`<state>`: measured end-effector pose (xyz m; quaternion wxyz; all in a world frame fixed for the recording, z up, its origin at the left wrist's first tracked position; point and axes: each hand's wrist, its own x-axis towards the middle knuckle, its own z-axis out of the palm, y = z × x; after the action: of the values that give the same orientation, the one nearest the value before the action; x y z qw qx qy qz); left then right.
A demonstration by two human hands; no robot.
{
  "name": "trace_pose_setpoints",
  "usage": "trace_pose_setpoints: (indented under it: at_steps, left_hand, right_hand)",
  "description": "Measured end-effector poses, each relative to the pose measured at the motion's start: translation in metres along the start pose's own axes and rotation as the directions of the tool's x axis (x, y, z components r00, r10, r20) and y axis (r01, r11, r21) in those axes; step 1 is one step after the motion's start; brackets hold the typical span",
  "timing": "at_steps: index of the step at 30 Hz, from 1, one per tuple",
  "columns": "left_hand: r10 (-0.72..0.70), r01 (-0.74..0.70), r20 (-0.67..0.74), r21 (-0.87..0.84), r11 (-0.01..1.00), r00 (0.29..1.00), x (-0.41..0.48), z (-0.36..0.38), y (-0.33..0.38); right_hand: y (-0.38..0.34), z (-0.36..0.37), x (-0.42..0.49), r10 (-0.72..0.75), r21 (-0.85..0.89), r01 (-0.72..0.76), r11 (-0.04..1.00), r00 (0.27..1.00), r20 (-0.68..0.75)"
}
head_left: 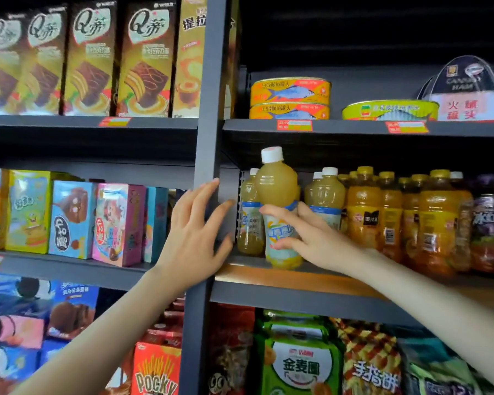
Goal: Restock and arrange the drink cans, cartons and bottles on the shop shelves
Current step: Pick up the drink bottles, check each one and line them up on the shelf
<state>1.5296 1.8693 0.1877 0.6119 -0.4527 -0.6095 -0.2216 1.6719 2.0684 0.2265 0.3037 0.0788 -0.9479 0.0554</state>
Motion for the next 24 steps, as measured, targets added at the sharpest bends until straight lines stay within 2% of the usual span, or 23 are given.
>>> trace_pose_setpoints:
  at_steps: [4,9,15,18,20,21,24]
  left_hand:
    - [0.02,-0.022,-0.048,-0.04,0.999,0.999,-0.001,0.004,0.0]
    - [0.05,-0.056,-0.092,-0.063,0.996,0.995,0.002,0.004,-0.007]
    - [0.054,-0.068,-0.121,-0.111,0.992,0.991,0.001,0.007,-0.009]
    - [0.056,-0.075,-0.129,-0.152,0.986,0.99,0.002,0.006,-0.011]
    - [0.045,-0.068,-0.127,-0.191,0.979,0.991,0.004,0.003,-0.018]
    - [0.039,-0.064,-0.125,-0.206,0.976,0.991,0.005,0.001,-0.023]
    - [0.077,-0.1,-0.118,-0.195,0.976,0.99,0.01,-0.002,-0.036]
  right_hand:
    - [0.004,0.004,0.014,0.129,0.028,-0.129,0.991,0.991,-0.014]
    - [0.012,0.01,0.029,0.313,-0.017,-0.313,0.95,0.95,0.0]
    - [0.011,0.012,0.037,0.474,-0.201,-0.452,0.869,0.878,0.073]
    - [0.011,0.013,0.045,0.504,-0.401,-0.44,0.803,0.861,0.066]
    - [0.002,0.015,0.048,0.496,-0.596,-0.402,0.696,0.868,-0.006]
    - [-0.005,0.018,0.05,0.463,-0.629,-0.386,0.675,0.885,-0.046]
    - [-0.024,0.029,0.065,0.281,-0.612,-0.272,0.743,0.956,-0.084]
